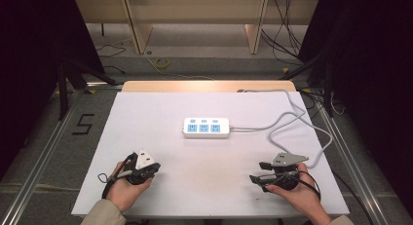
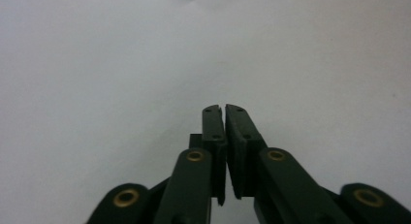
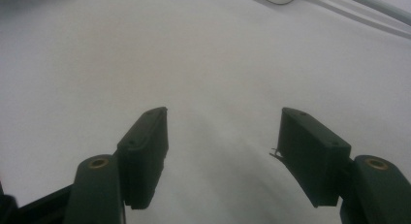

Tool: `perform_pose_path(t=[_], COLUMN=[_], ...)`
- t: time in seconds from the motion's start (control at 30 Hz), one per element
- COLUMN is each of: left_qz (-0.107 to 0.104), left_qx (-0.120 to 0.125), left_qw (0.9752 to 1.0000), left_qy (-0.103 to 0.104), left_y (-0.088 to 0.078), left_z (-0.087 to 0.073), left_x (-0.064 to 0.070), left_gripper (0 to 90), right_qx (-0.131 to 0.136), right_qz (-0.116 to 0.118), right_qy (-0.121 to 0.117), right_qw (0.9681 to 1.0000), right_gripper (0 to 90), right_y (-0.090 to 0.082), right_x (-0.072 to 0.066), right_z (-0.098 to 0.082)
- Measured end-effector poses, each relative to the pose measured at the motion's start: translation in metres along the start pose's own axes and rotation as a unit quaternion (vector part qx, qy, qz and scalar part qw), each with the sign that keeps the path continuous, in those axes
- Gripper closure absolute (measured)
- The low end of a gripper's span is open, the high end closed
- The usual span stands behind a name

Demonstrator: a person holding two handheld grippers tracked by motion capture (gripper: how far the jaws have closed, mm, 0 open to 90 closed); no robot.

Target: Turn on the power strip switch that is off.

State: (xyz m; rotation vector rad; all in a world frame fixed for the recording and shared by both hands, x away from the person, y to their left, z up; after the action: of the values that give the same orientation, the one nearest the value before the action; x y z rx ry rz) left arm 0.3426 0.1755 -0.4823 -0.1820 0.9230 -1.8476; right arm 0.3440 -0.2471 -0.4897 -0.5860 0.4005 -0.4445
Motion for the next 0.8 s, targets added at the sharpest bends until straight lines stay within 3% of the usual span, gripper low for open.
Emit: perform_pose_path(t=[0.43,0.8], left_qz=[0.001,-0.005], left_qx=[-0.004,-0.011], left_qw=[0.9998,0.9999], left_qy=[-0.017,-0.003], left_y=[0.001,0.009], left_z=[0.010,0.025], left_x=[0.003,0.013], left_gripper=[89.5,89.6], right_qx=[-0.003,0.001], right_qz=[0.002,0.000], right_qy=[-0.002,0.000], right_qw=[1.0000,1.0000], right_gripper=[36.2,36.1], right_y=[0.001,0.000], right_x=[-0.001,0.000], right_z=[0.000,0.001])
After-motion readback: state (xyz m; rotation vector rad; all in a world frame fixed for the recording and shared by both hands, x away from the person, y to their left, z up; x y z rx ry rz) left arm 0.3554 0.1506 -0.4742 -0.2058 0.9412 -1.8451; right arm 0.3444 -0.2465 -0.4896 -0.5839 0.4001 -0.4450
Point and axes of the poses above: each handheld gripper's, and its own axes: y roughly forward along the jaws, z roughly out of its top, x roughly to its right, the point moved 2 cm from there along y, roughly forward along the jaws, and after that the axes turned 13 degrees about z, right-handed, at the moved point
